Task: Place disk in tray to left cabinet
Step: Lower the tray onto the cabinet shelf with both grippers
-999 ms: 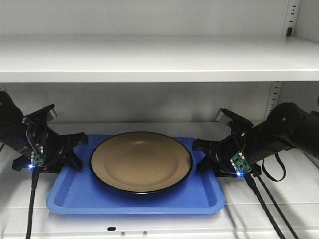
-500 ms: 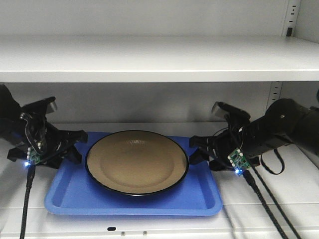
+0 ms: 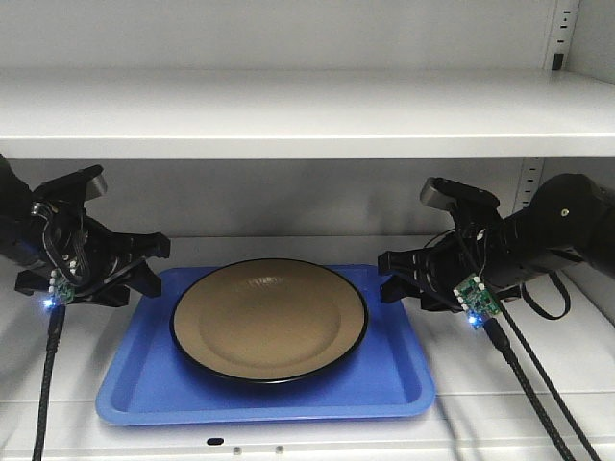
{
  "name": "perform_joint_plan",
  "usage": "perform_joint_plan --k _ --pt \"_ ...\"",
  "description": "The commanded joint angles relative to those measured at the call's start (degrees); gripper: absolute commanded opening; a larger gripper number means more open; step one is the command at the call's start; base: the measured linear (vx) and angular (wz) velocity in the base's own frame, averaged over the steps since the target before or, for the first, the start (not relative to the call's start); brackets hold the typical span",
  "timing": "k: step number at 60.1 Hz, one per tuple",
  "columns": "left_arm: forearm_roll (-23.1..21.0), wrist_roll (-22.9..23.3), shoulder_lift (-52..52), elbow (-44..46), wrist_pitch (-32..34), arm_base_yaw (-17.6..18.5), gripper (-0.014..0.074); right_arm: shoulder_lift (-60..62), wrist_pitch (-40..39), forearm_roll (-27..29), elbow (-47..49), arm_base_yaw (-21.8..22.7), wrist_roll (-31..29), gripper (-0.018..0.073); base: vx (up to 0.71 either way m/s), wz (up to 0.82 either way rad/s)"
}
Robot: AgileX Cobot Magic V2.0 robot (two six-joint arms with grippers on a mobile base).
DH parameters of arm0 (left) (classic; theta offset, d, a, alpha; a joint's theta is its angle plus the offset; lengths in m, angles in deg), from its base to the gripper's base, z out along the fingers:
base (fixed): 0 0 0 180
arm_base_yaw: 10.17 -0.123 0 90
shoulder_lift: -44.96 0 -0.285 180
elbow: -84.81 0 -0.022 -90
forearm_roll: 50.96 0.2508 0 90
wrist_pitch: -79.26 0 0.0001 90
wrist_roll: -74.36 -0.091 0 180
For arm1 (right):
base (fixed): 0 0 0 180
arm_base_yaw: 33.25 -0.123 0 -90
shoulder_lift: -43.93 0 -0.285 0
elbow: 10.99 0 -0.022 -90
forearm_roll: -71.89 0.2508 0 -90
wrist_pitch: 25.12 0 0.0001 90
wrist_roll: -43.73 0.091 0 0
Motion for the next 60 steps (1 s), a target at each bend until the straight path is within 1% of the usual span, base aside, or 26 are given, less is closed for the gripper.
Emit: perform_joint_plan --k 1,30,37,43,47,50,54,60 --pt "-1.9 -0.2 -2.9 2.0 2.7 0.2 0.0388 3.0 -2.6 0.6 1.9 0.5 -0.4 0.0435 0.0 0.0" --pt "-1.9 -0.3 -2.9 2.0 2.2 0.2 0.0388 3.0 -2.6 0.6 1.9 0.5 -0.4 0.0435 0.0 0.0" --pt "0.1 -0.3 -3.7 1.5 0.3 0.2 0.0387 3.0 -2.7 0.6 1.9 0.5 -0.4 0.0435 0.0 0.0" --pt "1.1 -0.3 -5.6 -1.7 0.4 0.2 0.0385 3.0 -2.7 0.6 1.9 0.5 -0.4 0.0435 0.0 0.01" --pt "1.8 -0.3 -8.0 -5.7 2.4 0.2 0.0376 3.0 -2.7 0.6 1.9 0.5 -0.4 0.0435 0.0 0.0" --pt "2.2 -0.3 -10.2 -9.1 5.1 0.2 0.0369 3.0 -2.7 0.6 1.9 0.5 -0.4 0.0435 0.0 0.0" --pt "2.2 -0.3 -13.7 -13.9 10.1 0.2 0.0358 3.0 -2.7 0.6 1.9 0.5 -0.4 0.0435 0.0 0.0" --pt "2.0 -0.3 -21.4 -23.6 17.7 0.2 0.0343 3.0 -2.7 0.6 1.9 0.5 -0.4 0.0435 0.0 0.0"
